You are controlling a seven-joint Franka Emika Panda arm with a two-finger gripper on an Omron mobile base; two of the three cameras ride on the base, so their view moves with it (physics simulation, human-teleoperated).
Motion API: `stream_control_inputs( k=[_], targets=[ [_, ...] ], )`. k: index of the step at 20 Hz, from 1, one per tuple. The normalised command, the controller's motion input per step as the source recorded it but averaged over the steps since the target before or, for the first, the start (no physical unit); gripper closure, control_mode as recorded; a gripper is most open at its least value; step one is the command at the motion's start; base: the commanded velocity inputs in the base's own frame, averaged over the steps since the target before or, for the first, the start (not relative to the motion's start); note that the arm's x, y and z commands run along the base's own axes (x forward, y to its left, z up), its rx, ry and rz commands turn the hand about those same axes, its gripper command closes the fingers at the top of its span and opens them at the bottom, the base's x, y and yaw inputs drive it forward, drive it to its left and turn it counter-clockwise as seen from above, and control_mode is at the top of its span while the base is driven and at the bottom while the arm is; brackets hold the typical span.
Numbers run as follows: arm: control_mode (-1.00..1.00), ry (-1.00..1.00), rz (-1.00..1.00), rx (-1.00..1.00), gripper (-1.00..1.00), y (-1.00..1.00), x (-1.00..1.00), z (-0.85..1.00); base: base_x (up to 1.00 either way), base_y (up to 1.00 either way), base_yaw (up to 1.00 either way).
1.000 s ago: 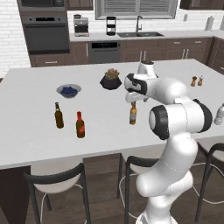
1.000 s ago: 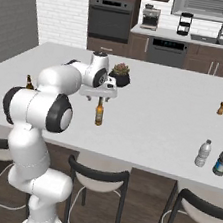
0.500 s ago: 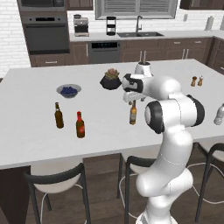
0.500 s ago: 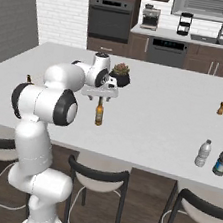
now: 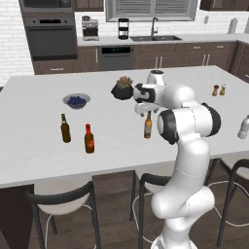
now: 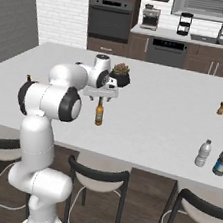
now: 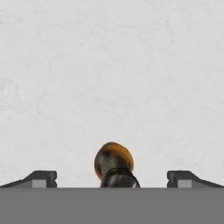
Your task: Move the plastic bottles in the middle to the plastics group, and the glass bottles in the middle to the glass group.
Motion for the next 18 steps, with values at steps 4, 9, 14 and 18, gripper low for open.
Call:
stream_control_inputs(
  k=[4,9,14,18],
  targets=[
    [-1.00,0.00,0.00,0.00,-1.00,0.00,0.09,-0.05,0.00,0.00,0.00],
    [-1.00,0.00,0.00,0.00,-1.00,-0.01,0.00,-0.04,0.00,0.00,0.00],
    [-1.00,0.00,0.00,0.00,-1.00,-0.08,-0.03,-0.02,0.00,0.00,0.00],
    [-1.00,0.00,0.00,0.00,-1.00,0.00,-0.06,-0.03,0.00,0.00,0.00]
  ],
)
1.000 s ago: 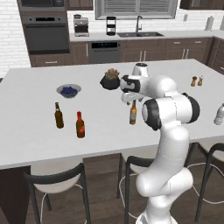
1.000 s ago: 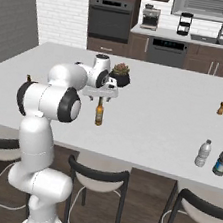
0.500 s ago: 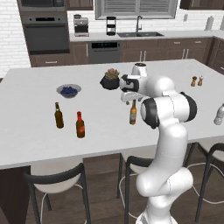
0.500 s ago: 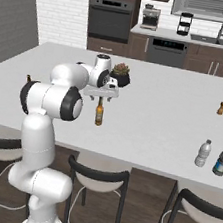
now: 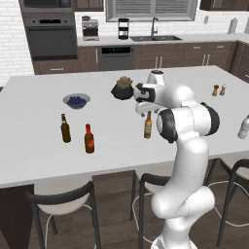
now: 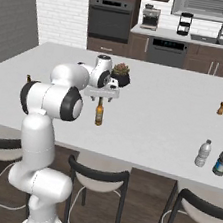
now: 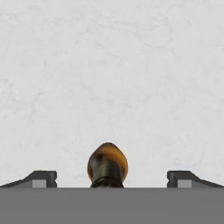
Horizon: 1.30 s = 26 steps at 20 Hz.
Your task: Move the plastic bottles in the middle to the plastics group, and the glass bottles in the middle to the glass group.
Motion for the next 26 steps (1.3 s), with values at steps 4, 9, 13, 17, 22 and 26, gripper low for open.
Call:
stream_control_inputs(
  k=[4,9,13,17,22,26],
  targets=[
    [-1.00,0.00,0.00,0.00,-1.00,0.01,-0.03,0.00,0.00,0.00,0.00],
    [-1.00,0.00,0.00,0.00,-1.00,0.04,-0.01,0.00,0.00,0.00,0.00],
    [-1.00,0.00,0.00,0.00,-1.00,0.02,0.00,-0.04,0.00,0.00,0.00],
    [-1.00,0.00,0.00,0.00,1.00,0.00,0.00,-0.04,0.00,0.00,0.00],
    [-1.00,0.00,0.00,0.00,1.00,0.00,0.00,-0.05,0.00,0.00,0.00],
    [-1.00,0.00,0.03,0.00,1.00,0.00,-0.01,-0.01,0.00,0.00,0.00]
  ],
)
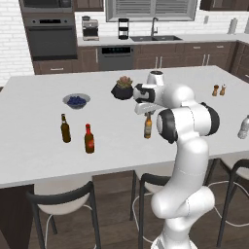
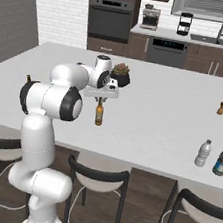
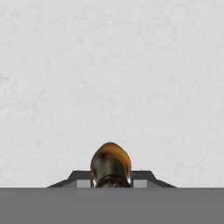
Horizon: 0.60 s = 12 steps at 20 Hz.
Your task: Move the plastic bottles in the middle to the plastics group, and the glass bottles in the middle to the glass group.
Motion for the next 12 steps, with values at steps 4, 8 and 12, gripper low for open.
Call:
stream_control_inputs(
  k=[4,8,12],
  targets=[
    [-1.00,0.00,0.18,0.03,1.00,0.01,-0.31,0.18,0.00,0.00,0.00],
    [-1.00,0.00,0.09,0.04,1.00,0.12,-0.63,0.40,0.00,0.00,0.00],
    [-1.00,0.00,0.04,0.04,1.00,0.18,-0.68,0.37,0.00,0.00,0.00]
  ],
)
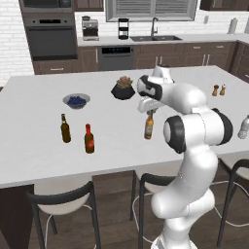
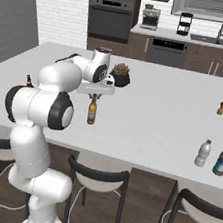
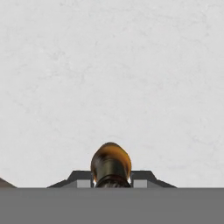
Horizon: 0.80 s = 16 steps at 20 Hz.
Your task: Move the plastic bottles in the middle to the plastics group, and the glass bottles in the middle to the glass group.
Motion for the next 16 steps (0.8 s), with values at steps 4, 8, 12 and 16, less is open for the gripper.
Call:
stream_control_inputs(
  k=[4,8,12,16],
  targets=[
    [-1.00,0.00,0.07,0.00,1.00,0.33,-0.69,0.34,0.00,0.00,0.00],
    [-1.00,0.00,0.11,0.00,1.00,0.48,-0.64,0.30,0.00,0.00,0.00],
    [-1.00,0.00,0.16,0.00,1.00,0.67,-0.48,0.24,0.00,0.00,0.00],
    [-1.00,0.00,0.18,0.00,1.00,0.80,-0.24,0.09,0.00,0.00,0.00]
  ],
)
